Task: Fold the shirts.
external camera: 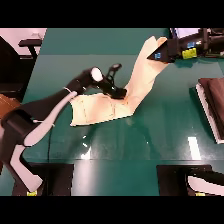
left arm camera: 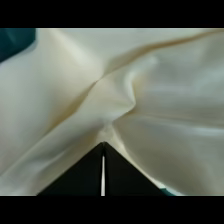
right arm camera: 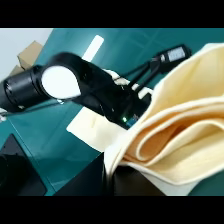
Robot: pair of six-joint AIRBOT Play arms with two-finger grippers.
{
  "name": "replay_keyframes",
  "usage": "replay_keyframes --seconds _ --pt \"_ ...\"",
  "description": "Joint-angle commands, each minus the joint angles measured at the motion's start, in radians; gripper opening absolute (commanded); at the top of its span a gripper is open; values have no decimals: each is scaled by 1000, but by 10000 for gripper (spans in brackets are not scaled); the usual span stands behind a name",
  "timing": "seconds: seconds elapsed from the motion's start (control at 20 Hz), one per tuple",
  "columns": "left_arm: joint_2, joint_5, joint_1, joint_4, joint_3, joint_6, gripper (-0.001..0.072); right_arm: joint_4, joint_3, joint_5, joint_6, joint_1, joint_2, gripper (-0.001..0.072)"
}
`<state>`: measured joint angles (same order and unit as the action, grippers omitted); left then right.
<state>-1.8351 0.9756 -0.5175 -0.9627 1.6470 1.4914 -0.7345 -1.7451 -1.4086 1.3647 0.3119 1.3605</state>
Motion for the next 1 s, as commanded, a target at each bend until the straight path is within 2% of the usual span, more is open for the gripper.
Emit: replay_keyframes --seconds 0.0,0.15,0.3,0.35,0.4,0.45,0.5,0.7,0.8,0.95 --pt "145 80 121 -111 19 0 27 12 -7 42 3 86 13 16" --pt "336 104 275 -171 19 -8 27 55 -7 97 -59 231 95 16" --pt "513 123 409 -264 19 -6 27 131 -8 263 -145 413 241 20" --pt "556 130 442 -292 19 -6 28 133 -10 314 -154 466 295 56" --pt "593 137 475 -306 19 -6 27 131 -29 324 -154 506 346 218" --pt "621 143 500 -315 19 -6 28 130 -58 318 -155 536 395 412" --pt "639 150 521 -322 19 -6 28 129 -90 295 -155 547 431 456" --pt "661 212 555 -325 19 -7 28 -50 -137 93 -111 471 459 444" --pt "661 225 554 -320 18 -7 28 -125 -41 45 -97 386 411 444" --pt "661 228 554 -314 18 -6 27 -192 185 64 -53 219 307 444"
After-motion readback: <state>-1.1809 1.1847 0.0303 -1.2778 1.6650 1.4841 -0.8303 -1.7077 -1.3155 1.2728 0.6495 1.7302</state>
